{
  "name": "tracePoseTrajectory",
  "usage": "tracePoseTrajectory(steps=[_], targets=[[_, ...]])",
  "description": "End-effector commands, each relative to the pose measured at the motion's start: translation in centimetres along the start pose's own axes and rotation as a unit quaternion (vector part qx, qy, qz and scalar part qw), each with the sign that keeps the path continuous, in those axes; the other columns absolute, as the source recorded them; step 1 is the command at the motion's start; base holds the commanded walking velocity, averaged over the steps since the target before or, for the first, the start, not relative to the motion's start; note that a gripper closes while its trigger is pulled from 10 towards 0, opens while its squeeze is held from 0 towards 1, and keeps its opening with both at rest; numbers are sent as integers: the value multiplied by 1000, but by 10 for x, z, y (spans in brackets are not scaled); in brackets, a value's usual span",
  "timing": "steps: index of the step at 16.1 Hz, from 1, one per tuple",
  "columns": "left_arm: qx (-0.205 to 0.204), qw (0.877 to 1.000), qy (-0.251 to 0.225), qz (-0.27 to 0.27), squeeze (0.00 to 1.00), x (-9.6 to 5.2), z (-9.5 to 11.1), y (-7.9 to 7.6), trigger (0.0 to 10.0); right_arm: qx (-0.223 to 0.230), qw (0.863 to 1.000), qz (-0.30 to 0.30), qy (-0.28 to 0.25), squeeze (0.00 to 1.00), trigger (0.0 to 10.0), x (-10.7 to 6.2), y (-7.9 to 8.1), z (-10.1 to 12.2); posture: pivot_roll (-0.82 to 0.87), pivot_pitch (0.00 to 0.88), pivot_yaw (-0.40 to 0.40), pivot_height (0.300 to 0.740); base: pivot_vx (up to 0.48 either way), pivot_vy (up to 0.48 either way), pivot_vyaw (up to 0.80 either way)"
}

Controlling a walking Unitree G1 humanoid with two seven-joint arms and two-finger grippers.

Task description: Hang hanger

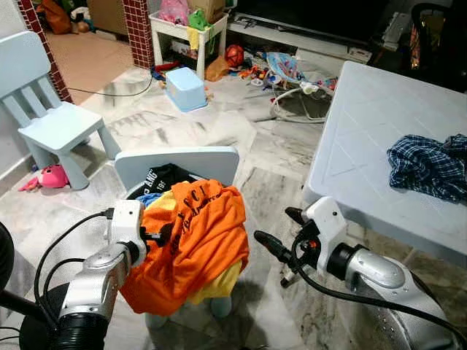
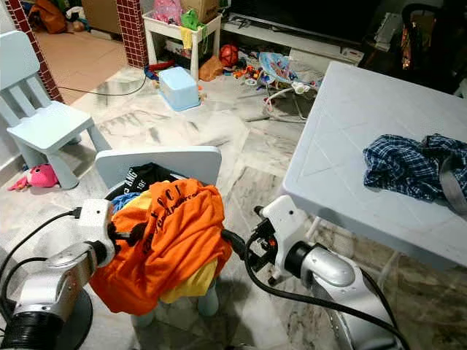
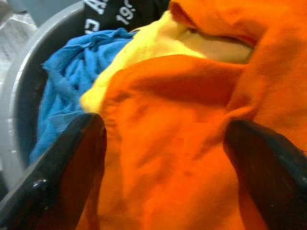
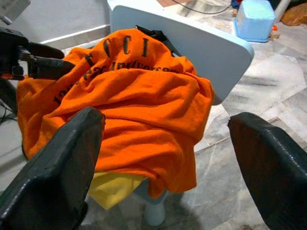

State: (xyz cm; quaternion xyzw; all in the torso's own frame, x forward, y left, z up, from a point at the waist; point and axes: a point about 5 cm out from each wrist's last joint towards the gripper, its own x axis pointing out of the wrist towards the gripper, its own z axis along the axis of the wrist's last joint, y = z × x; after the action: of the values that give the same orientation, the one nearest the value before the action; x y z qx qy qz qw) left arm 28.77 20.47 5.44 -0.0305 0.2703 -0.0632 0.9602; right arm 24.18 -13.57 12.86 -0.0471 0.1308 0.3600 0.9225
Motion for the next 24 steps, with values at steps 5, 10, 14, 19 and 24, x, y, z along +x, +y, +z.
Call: tracePoseTrajectory(steps=[5,10,14,19,24], targets=[[30,999,-14,11,0,-2,7,11,10000,-8,1000,3,1,0,10000,-3,-1,4,-157,105,-137,740,0,0,0],[37,999,-6,-22,0,8,4,7,9529,-15,1000,15,2,0,10000,1,3,5,-164,93,-151,740,0,0,0],[32,999,-10,-22,0,14,7,17,0,-19,1000,6,8,0,10000,-2,-1,3,-171,93,-152,740,0,0,0],[35,999,-17,-32,0,16,10,16,0,-23,1000,5,8,0,10000,1,-1,3,-165,95,-150,740,0,0,0],[45,998,-11,-39,0,11,7,14,0,-26,1000,2,4,0,10000,5,-2,4,-153,94,-146,740,0,0,0]])
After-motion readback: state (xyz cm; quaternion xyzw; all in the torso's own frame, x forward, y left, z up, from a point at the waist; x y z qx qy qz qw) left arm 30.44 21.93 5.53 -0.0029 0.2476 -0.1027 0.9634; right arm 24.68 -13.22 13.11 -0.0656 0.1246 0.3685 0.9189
